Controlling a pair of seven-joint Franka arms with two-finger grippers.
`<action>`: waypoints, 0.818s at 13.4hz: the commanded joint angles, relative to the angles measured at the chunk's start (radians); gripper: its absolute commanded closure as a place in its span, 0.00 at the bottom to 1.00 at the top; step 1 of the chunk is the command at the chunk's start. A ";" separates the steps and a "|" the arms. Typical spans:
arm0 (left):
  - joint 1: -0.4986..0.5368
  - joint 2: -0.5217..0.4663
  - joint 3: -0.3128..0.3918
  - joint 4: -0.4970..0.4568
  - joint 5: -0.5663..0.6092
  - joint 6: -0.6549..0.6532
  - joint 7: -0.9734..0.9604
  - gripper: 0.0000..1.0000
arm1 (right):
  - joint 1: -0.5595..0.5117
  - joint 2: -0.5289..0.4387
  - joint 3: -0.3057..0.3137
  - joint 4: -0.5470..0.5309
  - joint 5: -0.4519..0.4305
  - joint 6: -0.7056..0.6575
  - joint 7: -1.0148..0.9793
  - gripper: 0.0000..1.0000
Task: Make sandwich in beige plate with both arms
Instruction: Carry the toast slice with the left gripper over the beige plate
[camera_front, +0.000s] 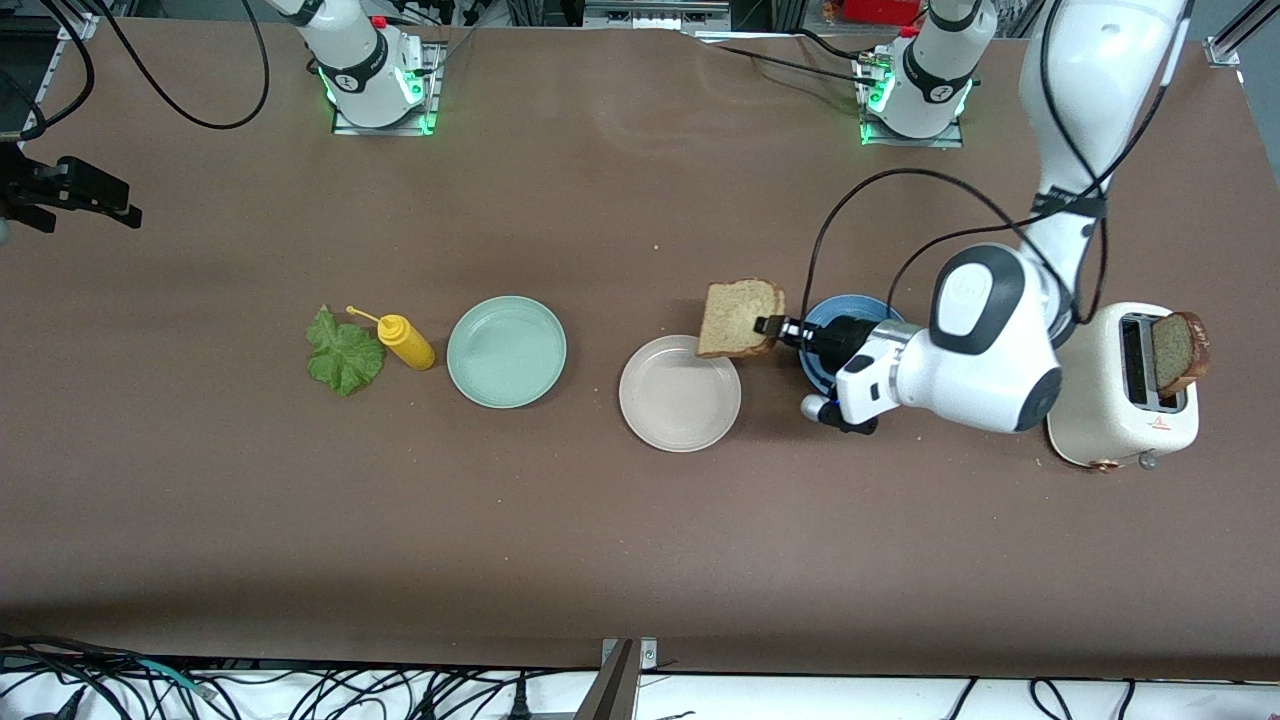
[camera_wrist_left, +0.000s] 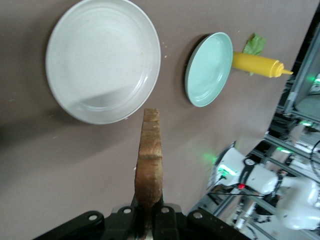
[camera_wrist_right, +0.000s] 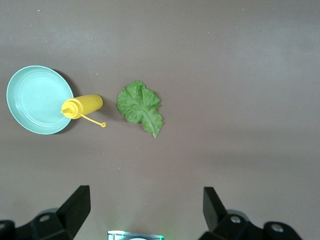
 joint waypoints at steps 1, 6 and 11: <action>-0.079 0.069 0.012 0.053 -0.041 0.116 -0.007 1.00 | 0.004 0.008 -0.004 0.024 -0.007 -0.021 -0.002 0.00; -0.141 0.130 0.012 0.051 -0.069 0.283 -0.006 1.00 | 0.004 0.008 -0.004 0.024 -0.008 -0.021 -0.002 0.00; -0.141 0.158 0.012 0.051 -0.067 0.296 0.005 1.00 | 0.004 0.008 -0.004 0.024 -0.007 -0.022 -0.002 0.00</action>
